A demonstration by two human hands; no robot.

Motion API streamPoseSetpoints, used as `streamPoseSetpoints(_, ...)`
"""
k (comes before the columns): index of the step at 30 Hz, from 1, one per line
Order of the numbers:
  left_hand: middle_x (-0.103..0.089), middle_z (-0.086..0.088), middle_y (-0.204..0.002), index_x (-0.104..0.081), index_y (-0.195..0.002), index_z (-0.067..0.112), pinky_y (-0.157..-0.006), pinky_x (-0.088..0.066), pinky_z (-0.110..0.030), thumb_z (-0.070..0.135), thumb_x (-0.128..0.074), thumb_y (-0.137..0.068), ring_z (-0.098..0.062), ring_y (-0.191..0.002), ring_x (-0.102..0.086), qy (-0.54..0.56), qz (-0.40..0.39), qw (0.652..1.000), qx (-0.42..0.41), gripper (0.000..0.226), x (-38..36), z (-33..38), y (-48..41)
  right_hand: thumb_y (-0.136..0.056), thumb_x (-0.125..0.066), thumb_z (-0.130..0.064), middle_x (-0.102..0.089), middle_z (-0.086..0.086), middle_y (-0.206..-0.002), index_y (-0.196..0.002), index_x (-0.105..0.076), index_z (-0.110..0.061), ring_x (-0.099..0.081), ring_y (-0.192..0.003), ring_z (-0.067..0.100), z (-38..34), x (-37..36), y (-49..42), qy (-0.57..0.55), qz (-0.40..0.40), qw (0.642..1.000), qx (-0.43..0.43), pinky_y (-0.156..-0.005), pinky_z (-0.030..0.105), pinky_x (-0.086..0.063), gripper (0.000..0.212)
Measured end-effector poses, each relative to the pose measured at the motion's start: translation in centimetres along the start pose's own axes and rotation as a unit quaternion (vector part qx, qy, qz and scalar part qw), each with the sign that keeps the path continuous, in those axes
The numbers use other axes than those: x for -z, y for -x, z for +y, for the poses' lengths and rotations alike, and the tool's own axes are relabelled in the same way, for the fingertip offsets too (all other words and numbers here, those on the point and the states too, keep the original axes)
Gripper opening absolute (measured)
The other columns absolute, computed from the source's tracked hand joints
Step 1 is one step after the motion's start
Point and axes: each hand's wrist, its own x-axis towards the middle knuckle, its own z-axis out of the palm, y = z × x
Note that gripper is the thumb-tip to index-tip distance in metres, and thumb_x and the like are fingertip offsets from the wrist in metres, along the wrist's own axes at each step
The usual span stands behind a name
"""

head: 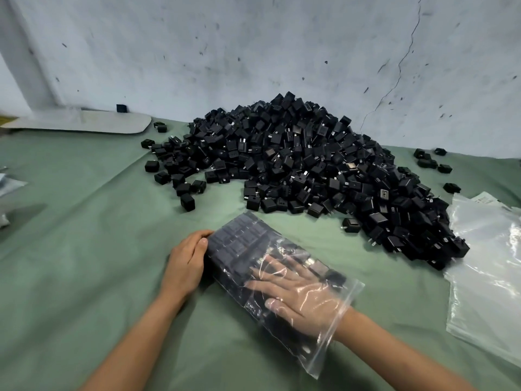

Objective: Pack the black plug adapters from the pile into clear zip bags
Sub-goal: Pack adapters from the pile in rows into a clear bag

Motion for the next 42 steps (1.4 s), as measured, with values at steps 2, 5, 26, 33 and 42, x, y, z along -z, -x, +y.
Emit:
streamPoseSetpoints(2,-0.067,0.002,-0.111,-0.066,-0.114,0.013,-0.097,-0.044,-0.039,0.034,-0.033,-0.091,-0.016,-0.106,-0.059,-0.001,0.001,1.000,-0.002,0.045,0.0,0.2,0.0,-0.097,-0.009,-0.051,0.003,-0.019,-0.157,-0.147,0.000,-0.043,0.023,-0.142,0.006,0.0,-0.3,-0.7,-0.009,-0.002,1.000,0.008,-0.110,0.032,0.027,0.051)
streamPoseSetpoints(5,-0.067,0.003,-0.111,-0.065,-0.115,0.014,-0.096,-0.044,-0.038,0.036,-0.035,-0.090,-0.015,-0.105,-0.059,-0.011,-0.003,1.000,-0.004,0.044,0.1,0.3,0.1,-0.098,-0.010,-0.050,0.005,-0.018,-0.157,-0.149,-0.008,-0.039,0.024,-0.141,0.004,-0.1,-0.1,-1.7,-0.022,-0.009,1.000,0.002,-0.111,0.034,0.026,0.053)
streamPoseSetpoints(26,-0.065,0.008,-0.117,-0.060,-0.122,0.024,-0.098,-0.045,-0.042,0.042,-0.038,-0.088,-0.013,-0.110,-0.059,-0.012,-0.018,1.000,0.018,0.044,0.3,0.2,0.1,-0.100,-0.024,-0.041,-0.001,-0.016,-0.156,-0.153,-0.007,-0.025,0.015,-0.144,0.004,-0.6,0.8,-1.5,-0.050,0.033,0.998,-0.004,-0.118,0.043,0.010,0.057)
streamPoseSetpoints(33,-0.065,0.008,-0.116,-0.060,-0.120,0.023,-0.097,-0.045,-0.042,0.040,-0.038,-0.089,-0.014,-0.108,-0.059,-0.019,-0.015,1.000,0.014,0.042,0.2,-0.1,0.0,-0.101,-0.024,-0.043,-0.014,-0.016,-0.156,-0.150,-0.020,-0.030,0.008,-0.145,0.002,-0.6,0.6,-0.6,-0.039,0.047,0.998,-0.003,-0.118,0.041,0.010,0.051)
streamPoseSetpoints(42,-0.065,0.007,-0.117,-0.061,-0.120,0.022,-0.098,-0.044,-0.042,0.040,-0.038,-0.089,-0.015,-0.109,-0.059,-0.025,-0.016,0.999,0.018,0.043,0.1,-0.4,-0.1,-0.096,-0.017,-0.046,-0.031,-0.009,-0.152,-0.146,-0.033,-0.027,-0.002,-0.145,0.013,-0.9,1.1,0.1,-0.008,0.071,0.997,0.005,-0.115,0.054,0.006,0.056)
